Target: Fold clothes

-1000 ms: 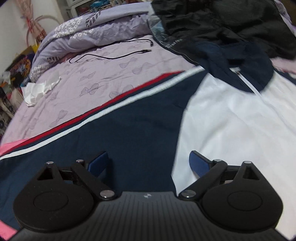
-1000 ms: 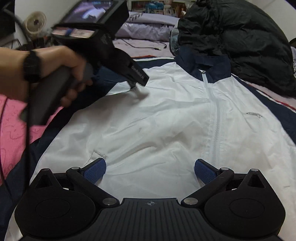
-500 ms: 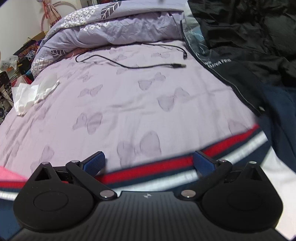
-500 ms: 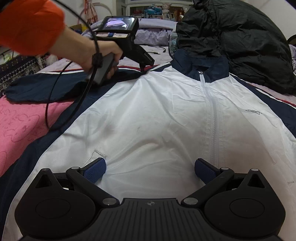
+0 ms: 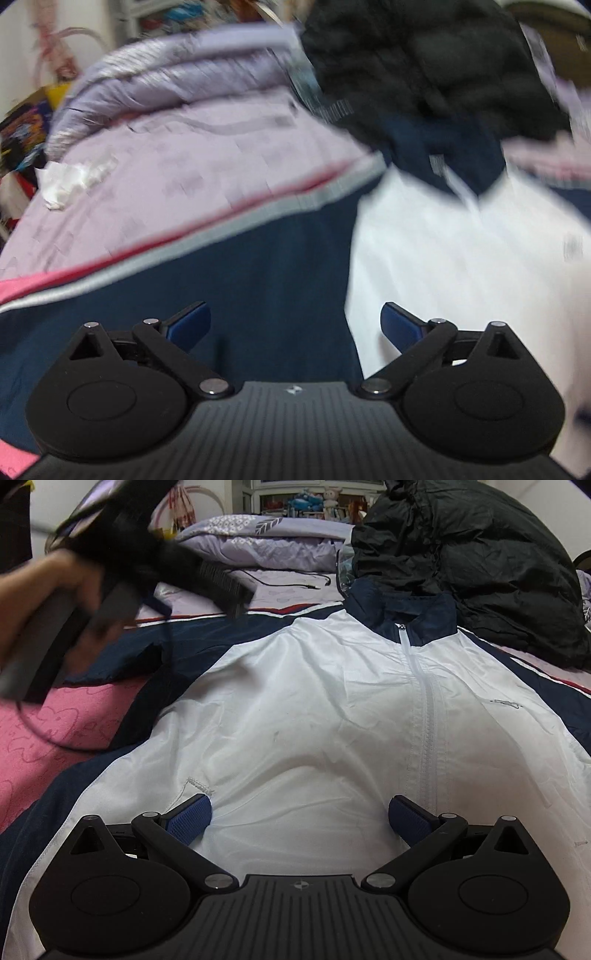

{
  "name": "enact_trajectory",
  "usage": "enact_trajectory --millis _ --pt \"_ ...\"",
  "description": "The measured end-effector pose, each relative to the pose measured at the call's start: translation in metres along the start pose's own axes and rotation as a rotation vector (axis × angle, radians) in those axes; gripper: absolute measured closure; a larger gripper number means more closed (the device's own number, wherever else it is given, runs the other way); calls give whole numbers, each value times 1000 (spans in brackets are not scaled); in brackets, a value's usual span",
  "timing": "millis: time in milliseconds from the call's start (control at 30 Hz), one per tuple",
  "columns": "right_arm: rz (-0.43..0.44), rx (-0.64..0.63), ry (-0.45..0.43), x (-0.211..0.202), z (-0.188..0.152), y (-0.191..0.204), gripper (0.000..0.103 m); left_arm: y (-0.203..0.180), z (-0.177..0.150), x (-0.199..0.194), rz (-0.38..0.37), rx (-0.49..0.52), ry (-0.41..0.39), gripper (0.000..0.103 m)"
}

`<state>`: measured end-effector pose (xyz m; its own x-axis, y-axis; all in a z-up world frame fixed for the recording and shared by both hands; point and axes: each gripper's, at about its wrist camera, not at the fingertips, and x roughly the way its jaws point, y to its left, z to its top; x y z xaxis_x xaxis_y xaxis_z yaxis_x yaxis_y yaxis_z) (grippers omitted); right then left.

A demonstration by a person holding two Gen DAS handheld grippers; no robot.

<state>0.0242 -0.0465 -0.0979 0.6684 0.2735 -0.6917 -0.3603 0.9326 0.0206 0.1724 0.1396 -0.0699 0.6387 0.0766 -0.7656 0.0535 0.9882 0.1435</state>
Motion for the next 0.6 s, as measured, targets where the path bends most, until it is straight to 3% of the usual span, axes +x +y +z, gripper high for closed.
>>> enact_trajectory --millis 133,233,367,467,500,600 --pt "2 2 2 0 0 0 0 15 14 47 22 -106 -14 0" --pt "7 7 3 -1 0 -1 0 27 48 81 117 -142 -23 0" --pt "7 5 4 -2 0 -2 0 50 86 121 181 -231 8 0" --pt "7 5 5 -2 -1 -2 0 62 102 130 235 -283 31 1" --pt "7 5 5 -2 -1 -3 0 67 103 126 247 -308 26 6" --pt "6 4 5 -2 -1 -2 0 85 90 95 245 -411 -38 7"
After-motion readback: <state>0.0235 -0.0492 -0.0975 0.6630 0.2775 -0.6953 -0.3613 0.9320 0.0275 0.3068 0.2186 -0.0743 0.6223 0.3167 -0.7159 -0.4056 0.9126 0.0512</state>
